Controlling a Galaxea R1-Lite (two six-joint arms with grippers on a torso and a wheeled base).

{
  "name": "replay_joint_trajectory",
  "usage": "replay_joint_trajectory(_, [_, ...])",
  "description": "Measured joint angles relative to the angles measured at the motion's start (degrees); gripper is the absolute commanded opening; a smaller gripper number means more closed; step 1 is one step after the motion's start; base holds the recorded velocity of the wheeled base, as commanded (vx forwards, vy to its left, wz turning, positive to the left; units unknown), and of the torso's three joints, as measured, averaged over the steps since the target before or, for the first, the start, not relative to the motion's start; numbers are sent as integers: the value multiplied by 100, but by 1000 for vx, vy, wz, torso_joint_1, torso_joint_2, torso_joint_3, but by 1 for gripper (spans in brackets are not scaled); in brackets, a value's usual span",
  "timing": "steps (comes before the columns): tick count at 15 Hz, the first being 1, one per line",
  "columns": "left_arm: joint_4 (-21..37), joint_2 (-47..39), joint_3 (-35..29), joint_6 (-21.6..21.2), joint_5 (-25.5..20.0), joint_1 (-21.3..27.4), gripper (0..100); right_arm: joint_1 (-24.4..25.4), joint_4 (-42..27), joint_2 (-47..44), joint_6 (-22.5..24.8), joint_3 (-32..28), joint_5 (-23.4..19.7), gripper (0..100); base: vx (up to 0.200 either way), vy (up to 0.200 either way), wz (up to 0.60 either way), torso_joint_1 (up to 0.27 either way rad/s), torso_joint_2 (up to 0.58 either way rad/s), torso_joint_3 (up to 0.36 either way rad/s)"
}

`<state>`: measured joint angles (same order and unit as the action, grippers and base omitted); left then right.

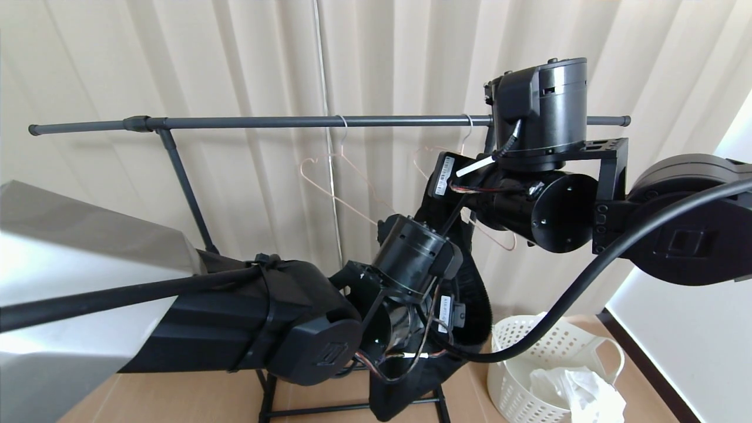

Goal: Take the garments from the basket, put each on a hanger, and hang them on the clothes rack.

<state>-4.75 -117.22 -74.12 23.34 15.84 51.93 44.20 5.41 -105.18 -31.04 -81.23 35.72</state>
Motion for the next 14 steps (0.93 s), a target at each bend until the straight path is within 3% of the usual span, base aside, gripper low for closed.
replay_joint_trajectory(14, [-316,-91,161,-24,4,-78,100,315,9,223,-13,107,185,0,0,0,0,0,0,0])
